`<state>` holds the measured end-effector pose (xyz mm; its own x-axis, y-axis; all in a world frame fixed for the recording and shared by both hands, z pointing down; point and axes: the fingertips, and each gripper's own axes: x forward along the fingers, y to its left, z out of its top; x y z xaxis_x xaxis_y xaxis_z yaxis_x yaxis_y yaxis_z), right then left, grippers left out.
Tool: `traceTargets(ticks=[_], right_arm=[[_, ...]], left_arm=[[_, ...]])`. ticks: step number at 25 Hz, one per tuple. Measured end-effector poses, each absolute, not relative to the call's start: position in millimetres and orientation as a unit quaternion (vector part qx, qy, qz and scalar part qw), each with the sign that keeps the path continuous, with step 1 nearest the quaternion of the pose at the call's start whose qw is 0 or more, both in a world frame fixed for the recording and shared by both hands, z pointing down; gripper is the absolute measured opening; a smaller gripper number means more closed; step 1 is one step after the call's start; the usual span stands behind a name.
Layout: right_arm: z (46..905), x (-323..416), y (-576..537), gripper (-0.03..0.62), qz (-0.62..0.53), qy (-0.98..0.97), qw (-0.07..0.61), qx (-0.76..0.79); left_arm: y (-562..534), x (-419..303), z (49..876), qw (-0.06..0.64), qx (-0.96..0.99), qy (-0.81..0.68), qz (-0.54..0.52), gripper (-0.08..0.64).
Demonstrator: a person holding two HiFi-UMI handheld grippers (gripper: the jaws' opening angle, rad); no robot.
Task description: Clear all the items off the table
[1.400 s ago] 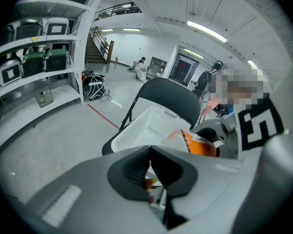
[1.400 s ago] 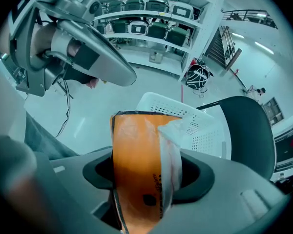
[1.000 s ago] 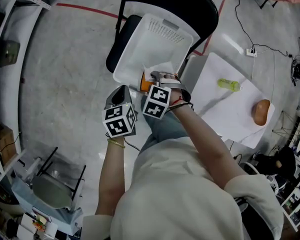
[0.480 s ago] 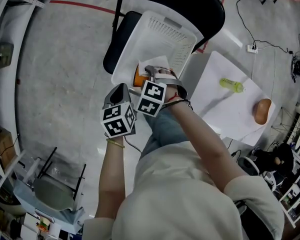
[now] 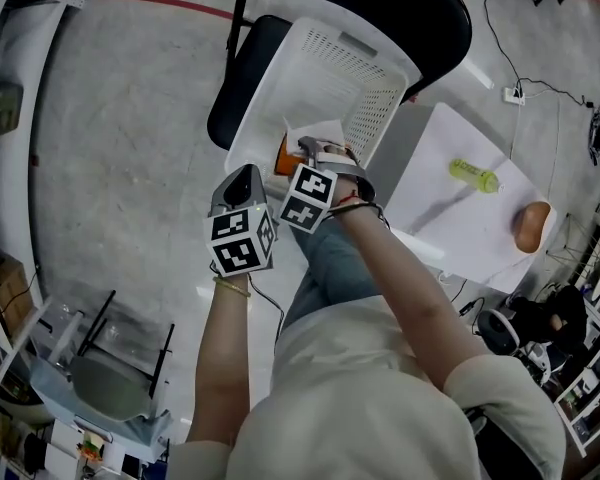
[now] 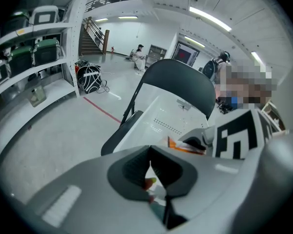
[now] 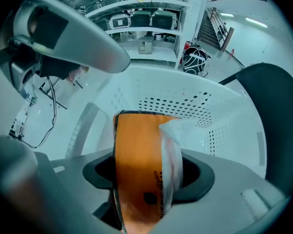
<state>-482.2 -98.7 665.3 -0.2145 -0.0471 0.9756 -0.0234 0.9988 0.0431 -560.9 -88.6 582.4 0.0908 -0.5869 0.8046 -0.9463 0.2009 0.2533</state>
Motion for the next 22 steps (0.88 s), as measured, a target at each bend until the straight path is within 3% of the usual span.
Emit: traceTargets(ticks=[14,22], right_arm=[[702.1,-482.6,-108.0,0.302,0.043,-0.781,0.621,0.051],[700.6,-483.1,-108.6,0.357,0.061,-0.787,0.611,0.061]], left_arm=[[-98.2,-570.6,595.8,0.436,0.589,-0.647,0.211,0.009],[-100.4,-568.2,596.8,0.437,0.587,-0.649,0.21,0.009]])
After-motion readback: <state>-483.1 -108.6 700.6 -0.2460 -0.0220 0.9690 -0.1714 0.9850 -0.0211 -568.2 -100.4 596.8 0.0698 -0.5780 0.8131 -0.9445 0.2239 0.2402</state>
